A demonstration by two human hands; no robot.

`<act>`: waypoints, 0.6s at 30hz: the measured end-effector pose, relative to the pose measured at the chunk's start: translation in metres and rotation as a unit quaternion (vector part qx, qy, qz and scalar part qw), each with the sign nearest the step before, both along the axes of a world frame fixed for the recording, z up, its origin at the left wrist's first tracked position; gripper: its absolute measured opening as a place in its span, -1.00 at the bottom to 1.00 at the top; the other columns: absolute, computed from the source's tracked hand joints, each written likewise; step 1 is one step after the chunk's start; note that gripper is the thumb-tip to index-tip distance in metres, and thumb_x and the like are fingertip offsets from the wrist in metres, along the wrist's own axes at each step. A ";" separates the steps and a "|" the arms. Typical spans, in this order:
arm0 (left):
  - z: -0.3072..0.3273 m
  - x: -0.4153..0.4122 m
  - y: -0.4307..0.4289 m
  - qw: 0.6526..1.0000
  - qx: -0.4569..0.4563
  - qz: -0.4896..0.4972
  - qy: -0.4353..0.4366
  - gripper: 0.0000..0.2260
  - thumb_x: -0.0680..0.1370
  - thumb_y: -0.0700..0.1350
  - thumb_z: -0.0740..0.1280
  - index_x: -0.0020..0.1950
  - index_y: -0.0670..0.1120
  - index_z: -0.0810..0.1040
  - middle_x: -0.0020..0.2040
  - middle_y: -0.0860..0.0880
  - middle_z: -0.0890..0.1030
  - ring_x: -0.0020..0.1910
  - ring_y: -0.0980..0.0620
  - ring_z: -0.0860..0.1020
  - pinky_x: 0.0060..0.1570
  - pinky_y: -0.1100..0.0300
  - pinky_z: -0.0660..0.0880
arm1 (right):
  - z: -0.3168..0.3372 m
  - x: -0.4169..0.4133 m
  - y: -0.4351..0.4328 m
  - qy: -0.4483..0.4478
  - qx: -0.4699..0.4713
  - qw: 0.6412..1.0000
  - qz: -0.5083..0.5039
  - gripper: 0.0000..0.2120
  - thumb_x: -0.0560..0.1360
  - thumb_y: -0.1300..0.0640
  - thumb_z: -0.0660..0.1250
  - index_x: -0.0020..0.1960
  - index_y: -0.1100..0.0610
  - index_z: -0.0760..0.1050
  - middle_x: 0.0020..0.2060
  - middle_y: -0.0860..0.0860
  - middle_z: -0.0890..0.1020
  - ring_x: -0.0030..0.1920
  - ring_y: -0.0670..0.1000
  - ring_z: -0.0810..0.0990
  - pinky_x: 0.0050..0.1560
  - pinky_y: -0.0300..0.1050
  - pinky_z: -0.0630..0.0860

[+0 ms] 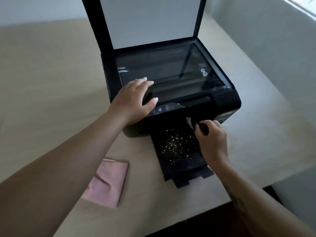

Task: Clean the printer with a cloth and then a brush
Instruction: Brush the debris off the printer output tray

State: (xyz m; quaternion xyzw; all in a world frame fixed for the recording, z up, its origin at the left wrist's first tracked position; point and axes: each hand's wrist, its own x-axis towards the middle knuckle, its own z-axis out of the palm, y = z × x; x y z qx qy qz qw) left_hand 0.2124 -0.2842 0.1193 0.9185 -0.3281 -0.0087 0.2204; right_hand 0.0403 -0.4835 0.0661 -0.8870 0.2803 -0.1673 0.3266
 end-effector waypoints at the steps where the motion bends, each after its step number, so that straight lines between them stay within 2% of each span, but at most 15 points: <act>1: -0.002 0.004 -0.004 1.000 0.013 0.010 0.004 -0.46 0.56 0.20 0.20 0.50 0.03 0.28 0.55 -0.02 0.25 0.52 -0.03 0.15 0.48 0.03 0.09 | -0.004 0.003 -0.007 0.006 -0.018 1.000 -0.002 -0.86 0.51 0.21 0.37 0.03 0.23 0.60 -0.08 0.10 0.56 -0.13 0.09 0.55 -0.14 -0.13 0.44; 4: -0.009 0.006 -0.009 0.998 0.043 0.029 -0.022 -0.45 0.55 0.22 0.17 0.49 0.01 0.29 0.55 -0.04 0.24 0.54 -0.04 0.13 0.49 0.01 0.06 | -0.018 0.015 -0.014 0.047 -0.078 0.996 0.013 -0.81 0.50 0.19 0.37 0.07 0.27 0.58 -0.02 0.21 0.58 -0.07 0.25 0.56 -0.11 0.02 0.50; 6: -0.011 0.003 -0.010 0.998 0.050 0.032 -0.035 -0.46 0.55 0.22 0.17 0.48 0.02 0.31 0.55 -0.03 0.24 0.54 -0.03 0.12 0.49 0.02 0.07 | -0.026 0.020 -0.007 0.073 -0.095 0.992 0.043 -0.78 0.50 0.17 0.37 0.10 0.26 0.58 0.03 0.22 0.59 -0.01 0.29 0.56 -0.10 0.06 0.52; 9: -0.009 0.002 -0.011 0.997 0.050 0.040 -0.044 -0.47 0.54 0.23 0.16 0.46 0.05 0.32 0.55 0.00 0.26 0.53 -0.01 0.14 0.47 0.02 0.09 | -0.031 0.026 0.019 0.089 -0.135 0.981 0.110 -0.82 0.49 0.14 0.38 0.02 0.23 0.58 -0.06 0.18 0.59 -0.10 0.25 0.58 -0.27 0.01 0.52; 12: -0.007 0.003 -0.011 0.997 0.048 0.045 -0.046 -0.49 0.54 0.22 0.18 0.44 0.06 0.33 0.54 0.02 0.26 0.52 0.01 0.14 0.45 0.03 0.10 | -0.029 0.031 0.055 0.084 -0.149 0.973 0.157 -0.84 0.44 0.13 0.43 -0.08 0.22 0.58 -0.19 0.14 0.57 -0.21 0.22 0.59 -0.44 -0.07 0.44; 15: -0.007 0.003 -0.010 0.997 0.049 0.047 -0.043 -0.49 0.54 0.23 0.18 0.45 0.06 0.33 0.54 0.03 0.25 0.52 0.03 0.13 0.45 0.03 0.10 | -0.028 0.034 0.085 0.048 -0.082 0.976 0.198 -0.81 0.48 0.07 0.36 -0.07 0.22 0.57 -0.18 0.13 0.57 -0.19 0.20 0.57 -0.38 0.00 0.52; 18: -0.006 0.005 -0.010 0.997 0.050 0.040 -0.040 -0.48 0.53 0.23 0.17 0.45 0.06 0.32 0.54 0.02 0.25 0.51 0.02 0.14 0.45 0.01 0.11 | -0.013 0.031 0.092 0.021 0.081 0.984 0.160 -0.65 0.51 -0.09 0.26 -0.18 0.20 0.51 -0.26 0.04 0.53 -0.30 0.04 0.50 -0.37 -0.14 0.39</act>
